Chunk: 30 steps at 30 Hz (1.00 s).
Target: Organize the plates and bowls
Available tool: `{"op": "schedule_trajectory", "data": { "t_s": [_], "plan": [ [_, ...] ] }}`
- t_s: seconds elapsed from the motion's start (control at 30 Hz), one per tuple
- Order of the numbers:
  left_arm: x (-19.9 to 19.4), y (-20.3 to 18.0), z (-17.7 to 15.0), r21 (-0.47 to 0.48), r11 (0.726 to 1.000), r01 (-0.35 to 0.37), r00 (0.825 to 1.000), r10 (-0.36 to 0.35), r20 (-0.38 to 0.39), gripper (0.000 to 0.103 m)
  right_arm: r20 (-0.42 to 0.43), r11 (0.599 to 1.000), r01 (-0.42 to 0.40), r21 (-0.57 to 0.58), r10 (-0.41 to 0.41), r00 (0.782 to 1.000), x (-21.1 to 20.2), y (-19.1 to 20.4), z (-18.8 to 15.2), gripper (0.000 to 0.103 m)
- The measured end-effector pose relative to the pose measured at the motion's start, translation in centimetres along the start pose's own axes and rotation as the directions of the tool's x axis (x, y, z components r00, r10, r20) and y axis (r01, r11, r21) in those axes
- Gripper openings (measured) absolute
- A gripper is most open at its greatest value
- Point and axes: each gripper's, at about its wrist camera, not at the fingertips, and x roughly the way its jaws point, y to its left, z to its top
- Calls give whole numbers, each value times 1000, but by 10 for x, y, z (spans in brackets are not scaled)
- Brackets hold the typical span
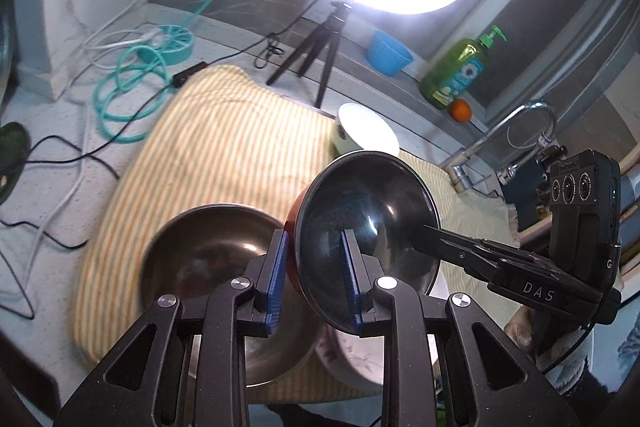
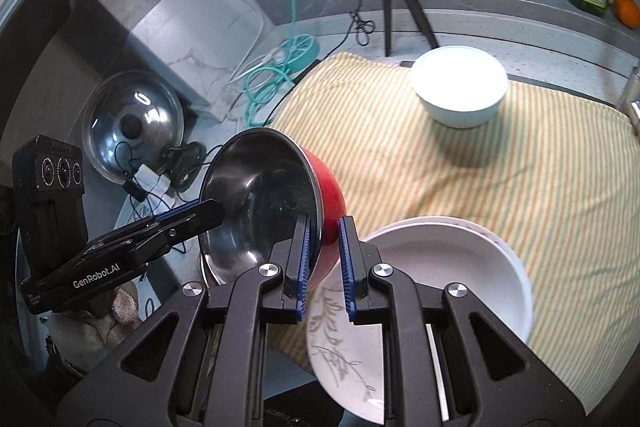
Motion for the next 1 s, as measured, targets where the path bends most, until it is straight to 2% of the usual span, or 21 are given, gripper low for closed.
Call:
{"op": "schedule_trajectory", "data": {
  "t_s": [0.43, 1.0],
  "plan": [
    [-22, 45, -13, -63, 996, -69, 998, 69, 2, 23, -93, 997, -55, -62, 49, 994, 44, 43, -6, 15],
    [-10, 66, -24, -85, 993, -81, 995, 75, -66, 23, -181, 997, -35, -66, 23, 983, 79, 46, -12, 15]
  ]
}}
